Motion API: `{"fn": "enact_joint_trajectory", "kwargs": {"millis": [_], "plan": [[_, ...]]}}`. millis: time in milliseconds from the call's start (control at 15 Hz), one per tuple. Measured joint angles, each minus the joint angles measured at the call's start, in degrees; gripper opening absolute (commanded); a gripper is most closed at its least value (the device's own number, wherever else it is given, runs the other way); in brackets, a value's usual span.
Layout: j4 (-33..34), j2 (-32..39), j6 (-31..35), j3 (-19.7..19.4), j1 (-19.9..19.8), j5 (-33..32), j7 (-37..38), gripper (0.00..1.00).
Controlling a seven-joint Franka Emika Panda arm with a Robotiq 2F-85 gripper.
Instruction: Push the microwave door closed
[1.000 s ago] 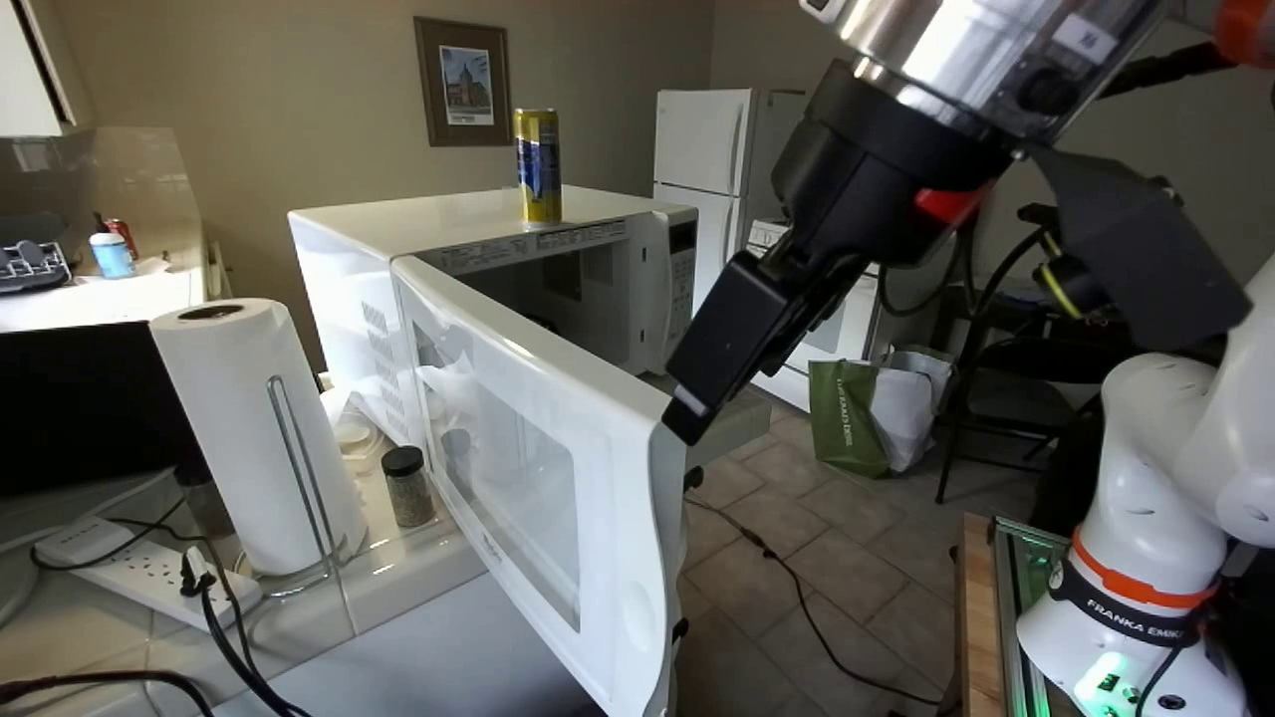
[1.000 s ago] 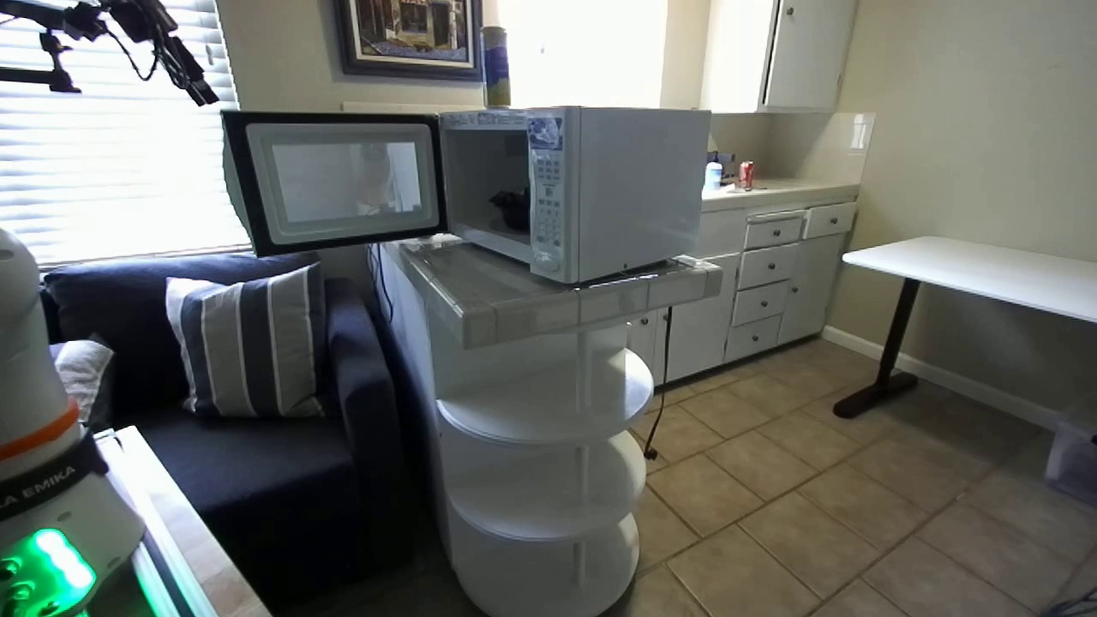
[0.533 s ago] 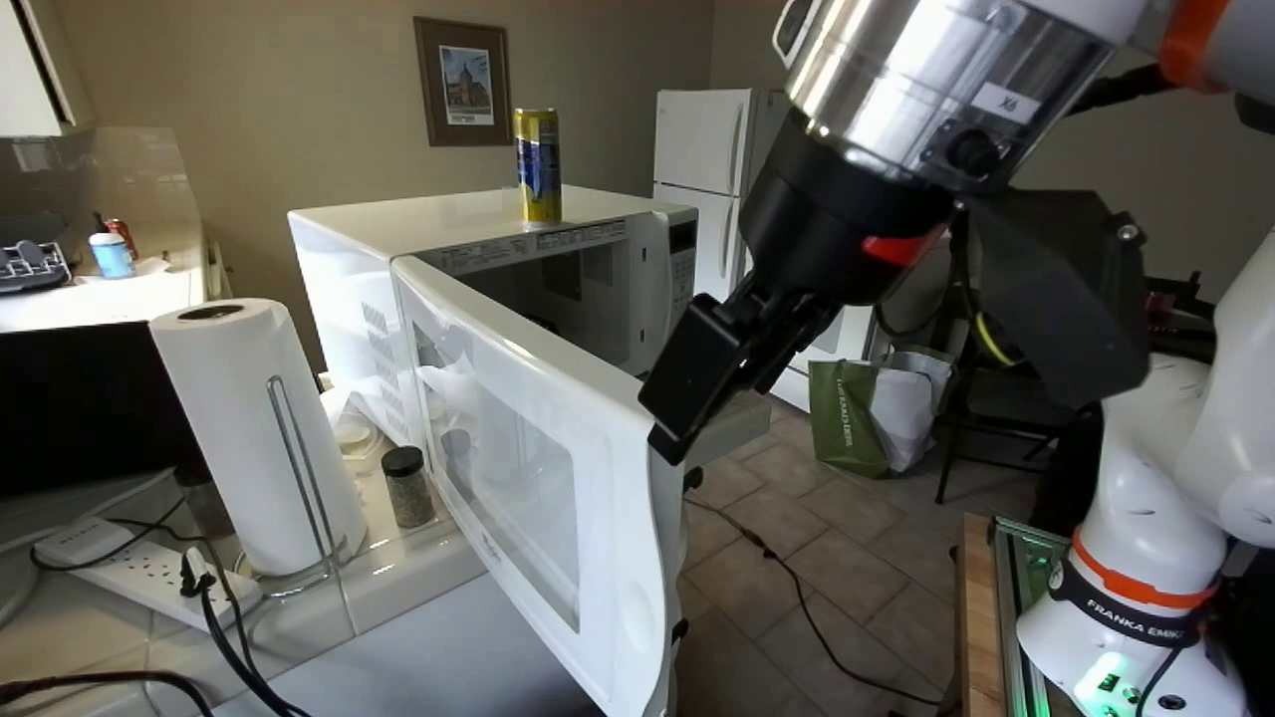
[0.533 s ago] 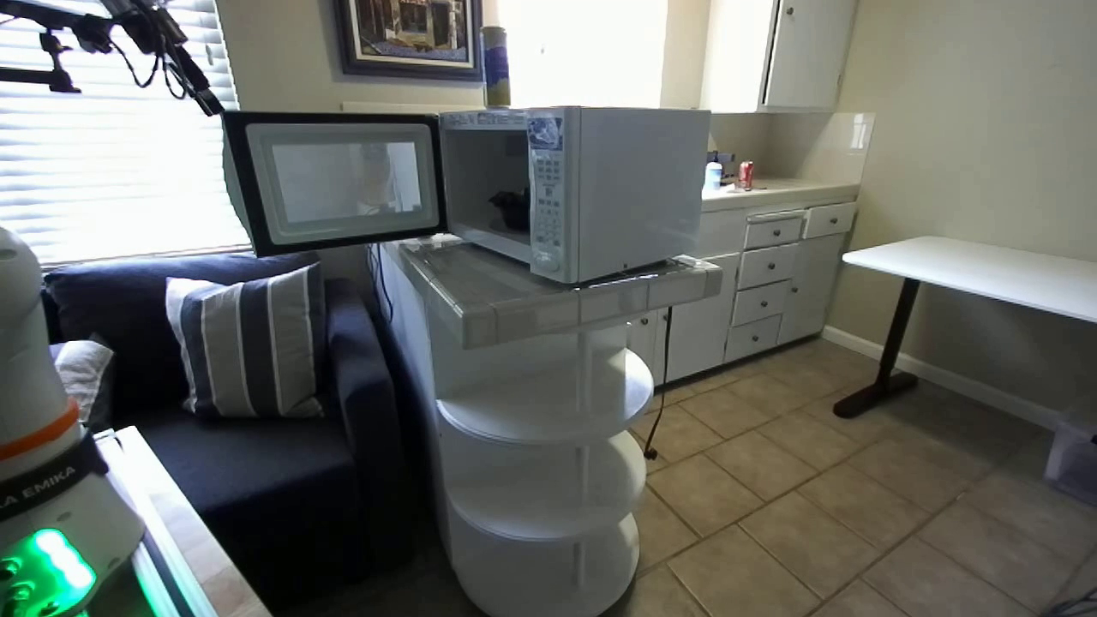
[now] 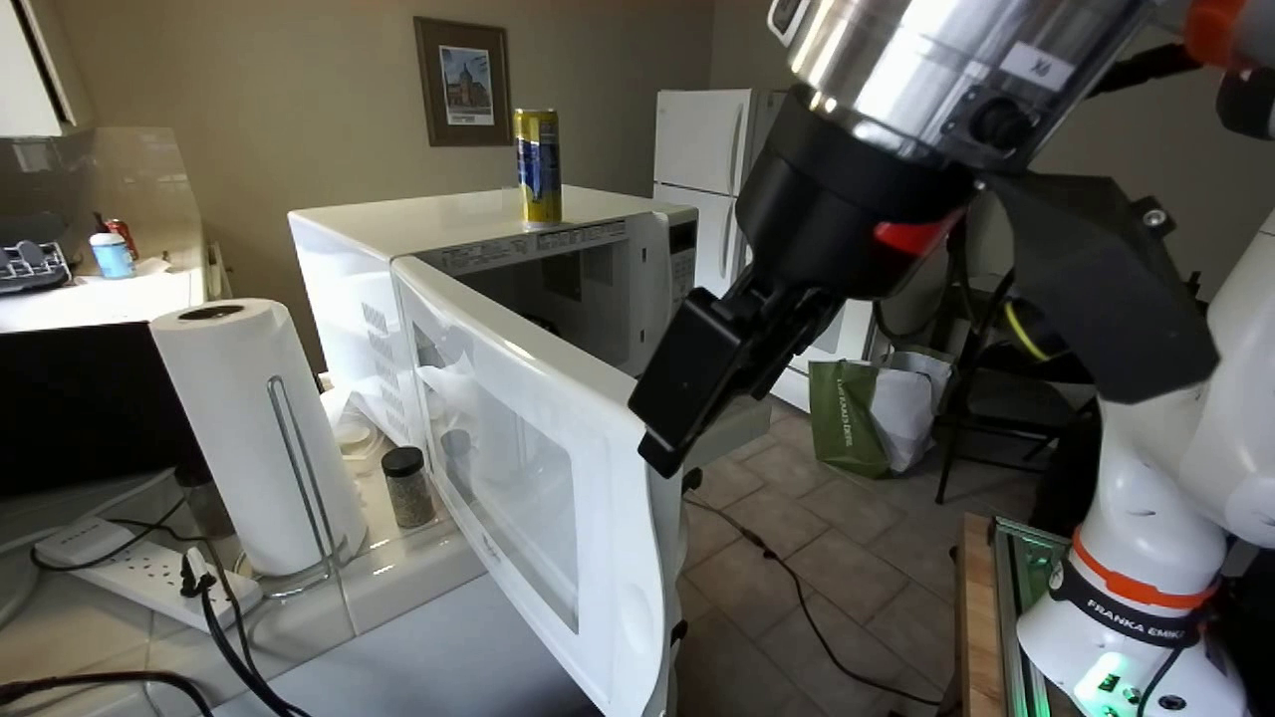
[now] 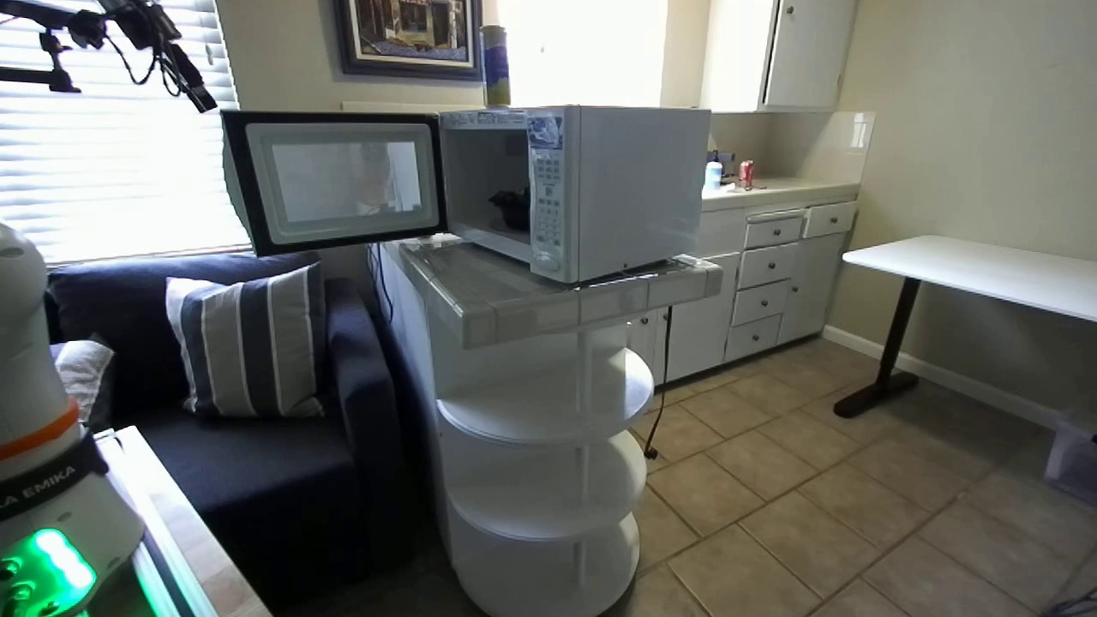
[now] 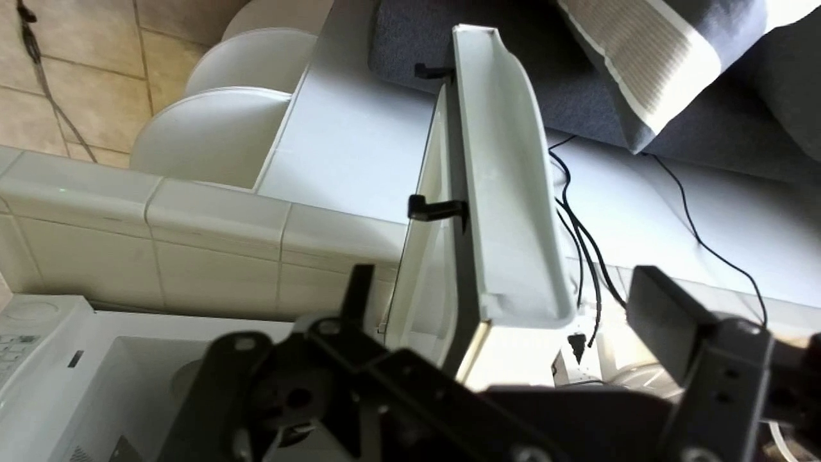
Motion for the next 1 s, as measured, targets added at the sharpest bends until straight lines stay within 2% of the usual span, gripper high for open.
{"fn": "enact_joint_trajectory", "kwargs": {"millis": [1000], "plan": [[0.35, 2.95, -0.83, -3.39, 2.06, -3.09, 0.35, 1.0]]}}
